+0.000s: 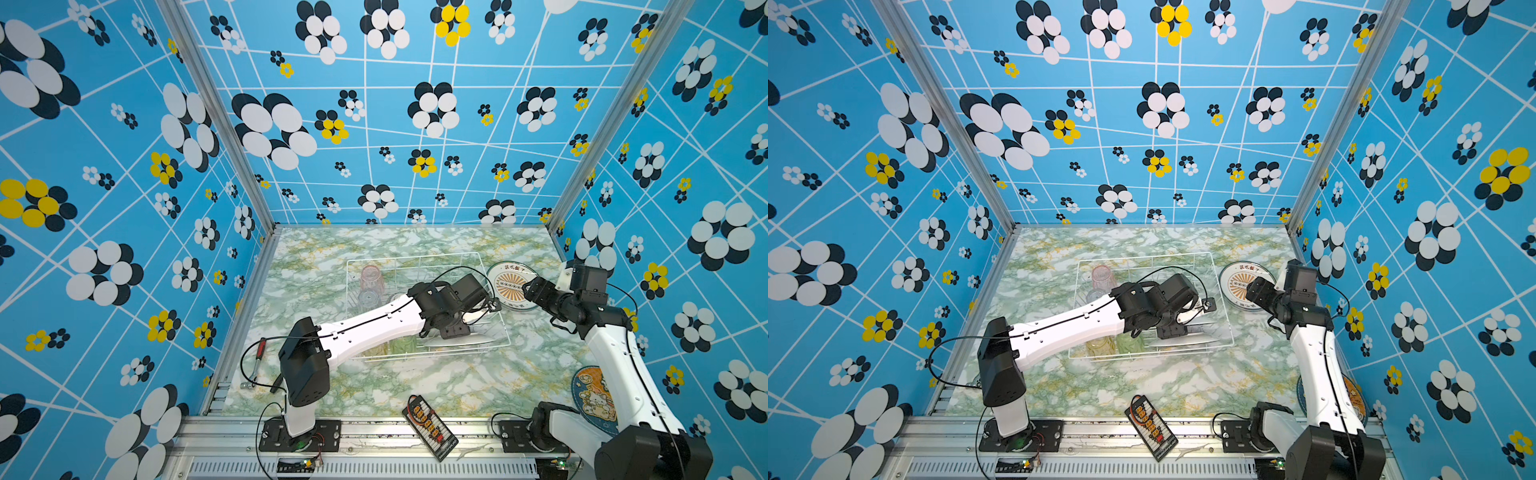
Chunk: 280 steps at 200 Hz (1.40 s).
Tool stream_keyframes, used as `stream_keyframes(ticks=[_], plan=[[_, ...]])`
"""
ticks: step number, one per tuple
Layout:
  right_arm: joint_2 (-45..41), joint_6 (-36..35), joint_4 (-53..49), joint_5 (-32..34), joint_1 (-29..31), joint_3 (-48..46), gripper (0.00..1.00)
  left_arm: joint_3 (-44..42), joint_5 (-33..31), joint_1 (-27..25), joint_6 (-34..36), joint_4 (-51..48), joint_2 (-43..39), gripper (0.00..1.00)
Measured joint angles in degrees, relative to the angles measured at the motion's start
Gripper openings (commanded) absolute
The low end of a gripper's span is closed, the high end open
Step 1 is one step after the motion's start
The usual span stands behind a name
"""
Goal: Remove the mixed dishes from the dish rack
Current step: 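Reach the left gripper into the rack and close on the red-lettered plate's rim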
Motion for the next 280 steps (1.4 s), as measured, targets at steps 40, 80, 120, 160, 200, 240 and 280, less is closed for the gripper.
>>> stream_keyframes(ticks=[40, 80, 120, 160, 200, 240, 280], plan=[[0.0, 0.0, 0.2, -0.3, 0.0, -0.9, 0.82, 3.1, 0.3, 0.0, 0.8, -2.8, 3.0, 0.46], [0.0, 0.0, 0.2, -0.3, 0.0, -1.0, 0.82, 3.9, 0.9, 0.2, 1.3, -4.5, 4.0, 0.34], [0.0, 0.0, 0.3, -0.3, 0.0, -1.0, 0.82, 4.7, 1.2, 0.4, 1.8, -5.1, 4.8, 0.26], [0.1, 0.0, 0.3, -0.3, 0.0, -1.0, 0.82, 5.0, -2.9, 1.2, 3.1, -2.3, 4.9, 0.0], [0.1, 0.0, 0.4, -0.2, 0.3, -1.0, 0.82, 5.1, -4.6, 1.4, 4.3, -1.7, 5.0, 0.0], [0.1, 0.0, 0.4, -0.3, 0.4, -1.0, 0.82, 4.3, -5.4, 1.4, 4.4, -0.5, 4.9, 0.0], [0.0, 0.1, 2.2, -0.3, 0.5, -2.8, 0.82, -5.1, -7.9, 0.1, 5.7, 8.3, 0.1, 0.0]])
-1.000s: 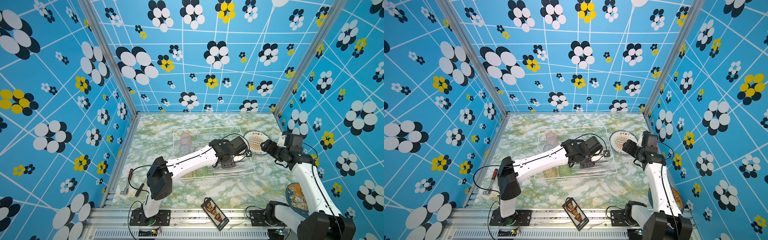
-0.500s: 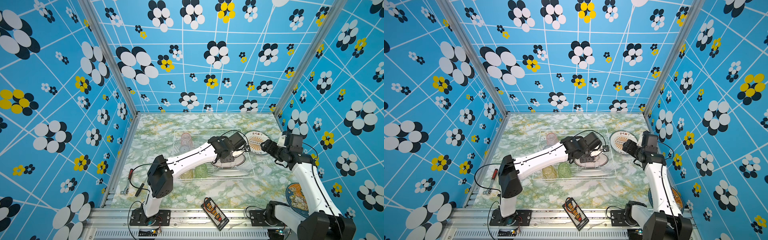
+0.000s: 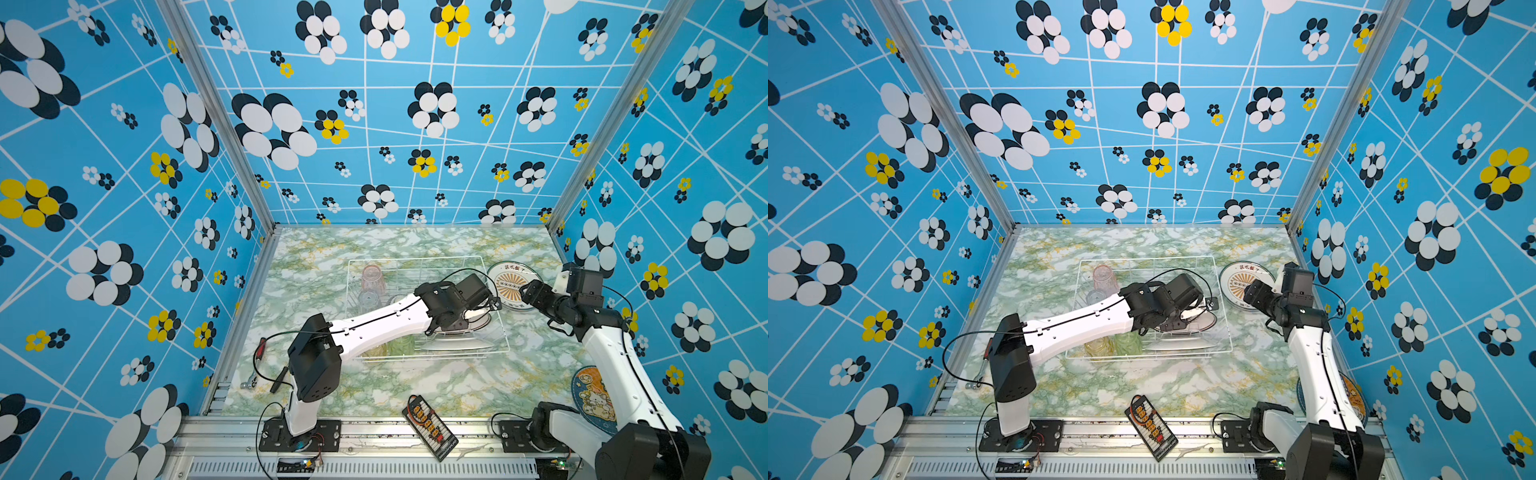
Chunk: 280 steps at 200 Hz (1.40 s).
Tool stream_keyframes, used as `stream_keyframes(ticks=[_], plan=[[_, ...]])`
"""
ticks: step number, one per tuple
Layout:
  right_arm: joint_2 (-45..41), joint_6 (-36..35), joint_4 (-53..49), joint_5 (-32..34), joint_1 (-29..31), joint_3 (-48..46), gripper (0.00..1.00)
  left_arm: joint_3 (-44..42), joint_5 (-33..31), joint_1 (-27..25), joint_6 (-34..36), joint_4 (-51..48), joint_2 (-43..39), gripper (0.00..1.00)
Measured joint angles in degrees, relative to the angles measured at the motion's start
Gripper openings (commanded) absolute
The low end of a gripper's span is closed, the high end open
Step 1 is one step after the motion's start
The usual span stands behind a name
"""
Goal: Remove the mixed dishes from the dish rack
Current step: 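Reach the left gripper into the rack and close on the red-lettered plate's rim, then lift the red-lettered plate out of the rack with left gripper while right reaches toward it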
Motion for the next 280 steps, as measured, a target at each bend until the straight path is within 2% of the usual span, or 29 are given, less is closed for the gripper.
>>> stream_keyframes(ticks=[74, 126, 155, 179, 208, 246, 280], plan=[[-0.4, 0.9, 1.2, -0.6, 0.0, -0.5, 0.82, -3.6, -1.6, -1.0, 0.1, 3.1, -3.1, 0.0], [-1.5, 1.0, 1.3, -1.2, 0.0, -0.6, 0.82, -4.9, -2.4, -1.8, -0.1, 6.1, -12.3, 0.0], [-2.7, 1.1, 2.7, -3.6, 0.0, -1.2, 0.81, -4.4, -1.1, -0.9, -3.0, 5.8, -15.2, 0.0], [-5.4, 1.2, 4.8, -6.8, 0.0, -2.6, 0.8, -4.2, 3.4, 2.8, -7.5, 4.8, -16.5, 0.0], [-9.9, 2.0, 7.9, -11.5, 0.0, -4.6, 0.76, -4.2, 11.2, 11.0, -14.5, 4.1, -19.7, 0.0], [-15.0, 5.0, 15.2, -21.3, 0.3, -7.7, 0.68, -4.2, 24.8, 23.5, -25.1, 4.6, -23.8, 0.0], [-15.8, 9.8, 24.7, -30.8, 3.8, -9.9, 0.64, -5.6, 38.7, 29.5, -34.0, 7.4, -23.9, 0.01]])
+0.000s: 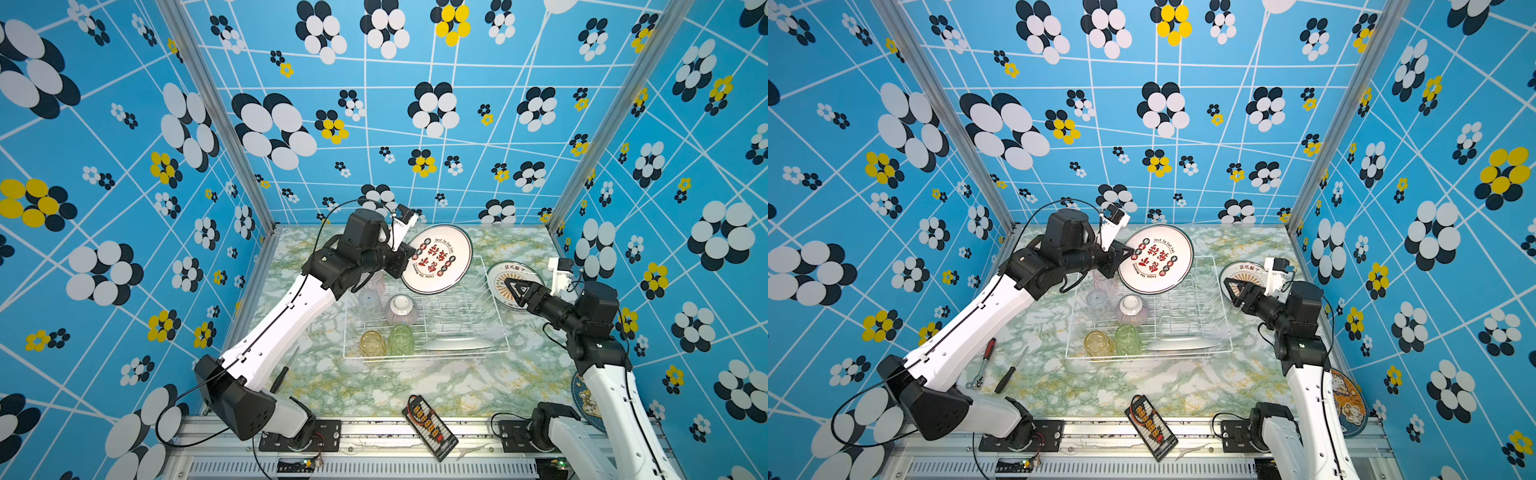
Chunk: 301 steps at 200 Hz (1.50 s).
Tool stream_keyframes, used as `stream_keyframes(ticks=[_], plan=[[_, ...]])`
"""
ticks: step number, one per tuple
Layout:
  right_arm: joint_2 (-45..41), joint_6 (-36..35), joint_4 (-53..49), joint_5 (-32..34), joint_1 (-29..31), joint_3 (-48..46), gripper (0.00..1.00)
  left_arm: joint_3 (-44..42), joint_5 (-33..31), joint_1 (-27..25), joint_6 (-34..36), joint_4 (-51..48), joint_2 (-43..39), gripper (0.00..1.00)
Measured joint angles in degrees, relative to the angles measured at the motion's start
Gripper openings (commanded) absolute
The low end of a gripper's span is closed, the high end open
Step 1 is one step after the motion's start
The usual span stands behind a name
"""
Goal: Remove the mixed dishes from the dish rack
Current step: 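Lift the red-lettered plate out of the rack with left gripper while right reaches toward it, then grasp the raised plate's rim with the right gripper from the left gripper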
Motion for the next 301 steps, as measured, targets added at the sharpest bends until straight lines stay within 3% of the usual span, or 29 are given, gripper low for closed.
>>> stream_keyframes(ticks=[42, 91, 132, 165, 202, 220, 242, 257, 274, 301], plan=[[2.1, 4.8, 10.9, -5.9, 6.7, -0.9, 0.6, -1.4, 12.4, 2.2, -7.8, 3.8, 3.1, 0.0], [6.1, 8.4, 18.4, -6.3, 9.8, -1.0, 0.48, -2.3, 20.9, 2.3, -13.9, 8.9, 6.1, 0.01], [8.8, 11.6, 23.9, -6.3, 11.3, -1.2, 0.33, -3.8, 24.5, 2.3, -17.5, 13.6, 7.3, 0.02], [9.1, 13.6, 26.8, -5.6, 11.3, -1.8, 0.0, -4.7, 26.1, 2.4, -18.9, 15.5, 7.5, 0.02], [9.3, 13.4, 26.3, -4.3, 11.7, -2.1, 0.0, -5.6, 25.6, 2.5, -19.3, 16.3, 7.5, 0.04], [9.2, 13.4, 26.3, -4.3, 11.7, -2.1, 0.0, -5.6, 25.8, 2.6, -19.5, 16.5, 7.5, 0.16], [9.2, 13.9, 26.1, -3.5, 11.7, -2.1, 0.0, -5.6, 25.7, 2.8, -19.2, 16.7, 7.5, 0.48], [9.3, 13.9, 25.7, -2.8, 11.7, -2.1, 0.0, -5.7, 25.0, 3.0, -17.9, 16.3, 7.3, 0.62], [9.4, 13.9, 25.4, -1.5, 11.7, -2.1, 0.0, -5.9, 23.8, 3.0, -17.0, 15.2, 6.8, 0.68], [10.5, 13.9, 23.7, 1.4, 11.7, -2.1, 0.0, -5.9, 21.9, 3.0, -14.6, 12.1, 5.7, 0.68]])
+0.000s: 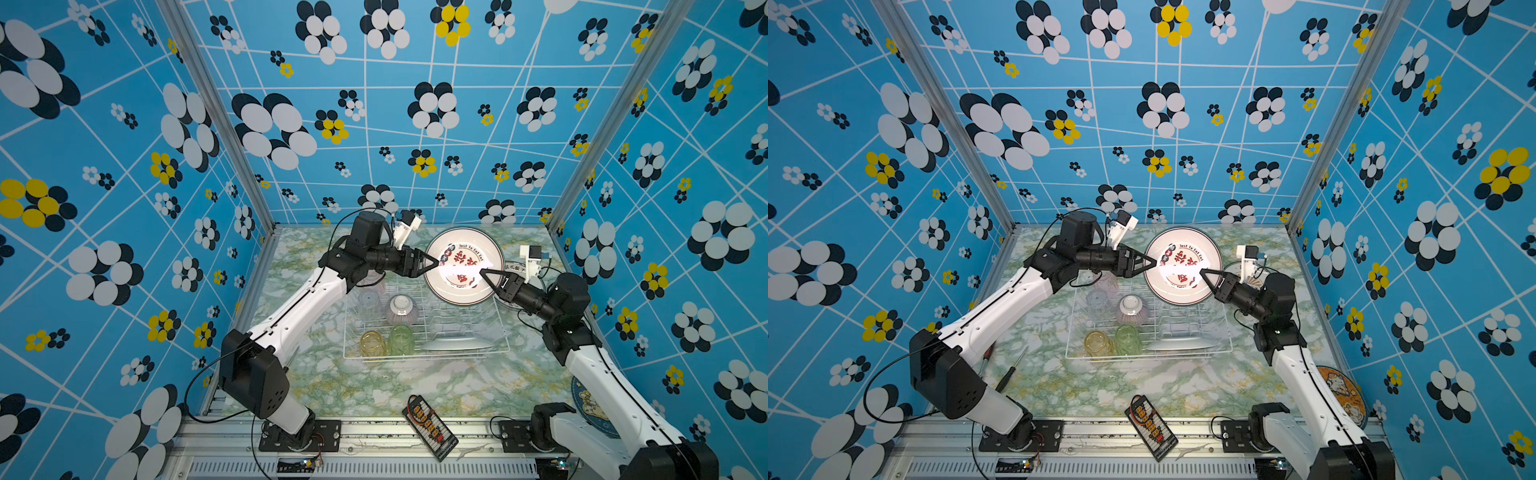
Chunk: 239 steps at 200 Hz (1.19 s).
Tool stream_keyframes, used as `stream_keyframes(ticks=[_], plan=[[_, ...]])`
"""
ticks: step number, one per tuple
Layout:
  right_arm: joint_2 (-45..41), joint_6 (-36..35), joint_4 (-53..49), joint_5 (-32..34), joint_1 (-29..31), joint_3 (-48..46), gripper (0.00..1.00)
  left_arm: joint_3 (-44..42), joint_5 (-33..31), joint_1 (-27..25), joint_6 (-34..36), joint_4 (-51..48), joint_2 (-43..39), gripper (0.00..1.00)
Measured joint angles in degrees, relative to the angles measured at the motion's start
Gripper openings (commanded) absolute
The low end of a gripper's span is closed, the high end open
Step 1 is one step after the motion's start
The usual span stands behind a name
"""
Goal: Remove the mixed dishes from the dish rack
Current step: 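Grasp the raised plate's rim with the right gripper from the left gripper, then carry the plate to the stack with right gripper while left returns over rack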
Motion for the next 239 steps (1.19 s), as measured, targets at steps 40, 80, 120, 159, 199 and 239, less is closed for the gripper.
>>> stream_keyframes(ticks=[40, 80, 120, 159, 199, 239], plan=[[0.0, -0.5, -7.1, 6.2, -3.4, 1.1, 0.0, -2.0, -5.0, 0.0, 4.2, -4.2, -3.6, 0.67], [-2.1, -0.2, -14.4, 11.5, -17.5, 2.3, 0.0, -7.8, -14.4, -2.2, 9.9, -8.0, -10.3, 0.66], [0.1, -0.1, -18.9, 15.5, -28.0, 2.4, 0.0, -9.4, -23.4, -8.5, 15.1, -12.5, -11.9, 0.67], [7.5, 1.5, -16.9, 16.3, -30.8, 0.5, 0.0, -9.4, -27.8, -11.7, 18.1, -14.9, -11.3, 0.69], [12.9, 3.0, -14.0, 16.3, -30.9, -3.0, 0.0, -9.3, -29.4, -13.6, 20.0, -15.7, -10.1, 0.69], [16.2, 3.1, -11.1, 16.3, -30.9, -3.3, 0.0, -6.6, -31.7, -16.3, 22.1, -16.9, -8.1, 0.68]])
